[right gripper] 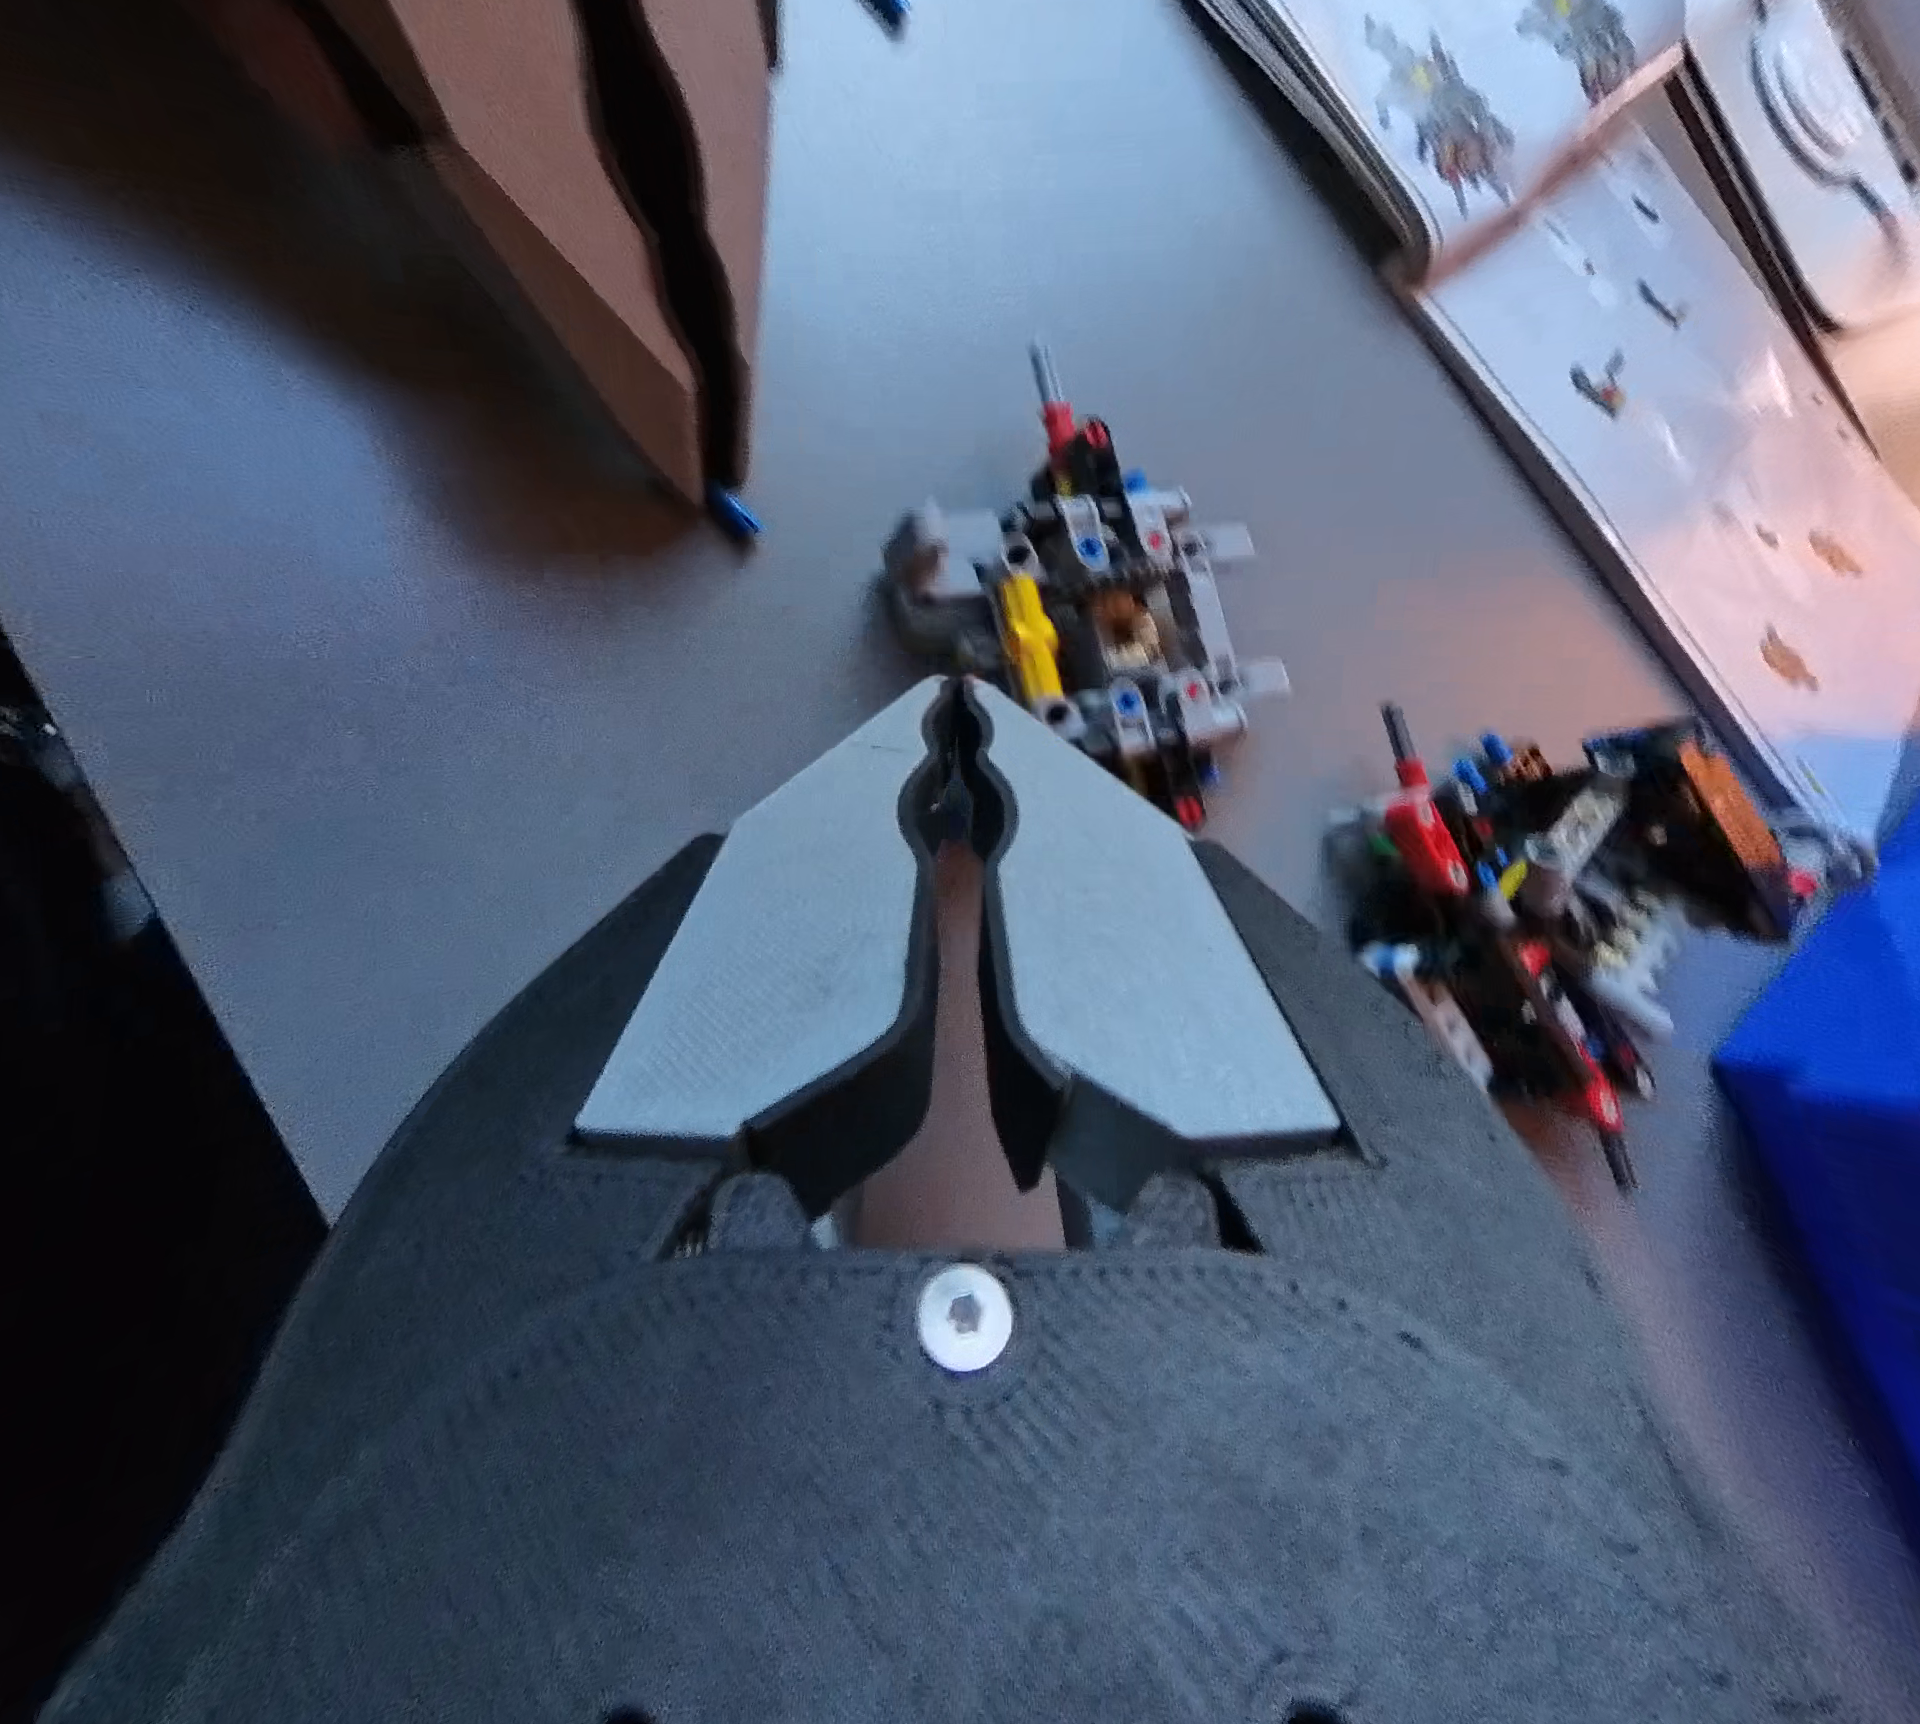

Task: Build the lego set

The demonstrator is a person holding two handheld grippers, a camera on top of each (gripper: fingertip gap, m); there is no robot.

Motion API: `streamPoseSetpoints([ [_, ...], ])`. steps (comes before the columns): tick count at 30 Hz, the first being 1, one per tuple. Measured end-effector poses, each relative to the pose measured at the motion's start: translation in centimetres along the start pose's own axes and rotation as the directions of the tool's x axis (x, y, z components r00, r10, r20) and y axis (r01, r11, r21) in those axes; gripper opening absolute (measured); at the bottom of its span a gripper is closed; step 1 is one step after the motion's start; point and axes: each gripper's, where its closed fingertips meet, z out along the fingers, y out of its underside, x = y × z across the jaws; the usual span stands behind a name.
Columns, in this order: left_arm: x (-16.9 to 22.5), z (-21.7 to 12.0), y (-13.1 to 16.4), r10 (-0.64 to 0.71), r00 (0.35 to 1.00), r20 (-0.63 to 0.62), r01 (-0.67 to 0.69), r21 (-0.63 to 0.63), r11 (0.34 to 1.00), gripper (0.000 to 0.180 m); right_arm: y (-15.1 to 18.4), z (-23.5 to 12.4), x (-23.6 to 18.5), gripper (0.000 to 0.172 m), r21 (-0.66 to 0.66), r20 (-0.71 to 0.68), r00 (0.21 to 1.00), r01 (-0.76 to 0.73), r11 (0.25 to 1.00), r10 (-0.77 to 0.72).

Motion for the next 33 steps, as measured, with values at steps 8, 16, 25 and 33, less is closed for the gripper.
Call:
streamPoseSetpoints([
  [8, 0.1, 0.1, -0.1, 0.021, 1.0, 0.001, -0.021, -0.002, 1.0, 0.003, -3.2, -1.1, 0.1, 0.01, 0.101, 0.039, 0.996, -0.078, 0.992, 0.075],
  [16, 0.1, 0.1, -0.1, 0.019, 1.0, 0.021, -0.019, 0.006, 1.0, 0.002, -0.4, -0.5, -0.4, 0.0, 0.018, 0.032, 0.998, -0.058, 0.998, 0.058],
  [25, 4.1, 1.8, -1.2, -0.011, 0.995, -0.1, 0.013, 0.018, 1.0, 0.002, 1.3, -4.4, -0.8, 0.016, 0.116, 0.008, 0.991, -0.133, 0.984, 0.133],
  [33, 6.9, 1.4, -5.3, -0.351, 0.821, -0.451, 0.452, 0.137, 0.881, 0.003, 0.5, -6.4, -3.1, 0.016, 0.278, -0.04, 0.995, -0.075, 0.958, 0.09],
])
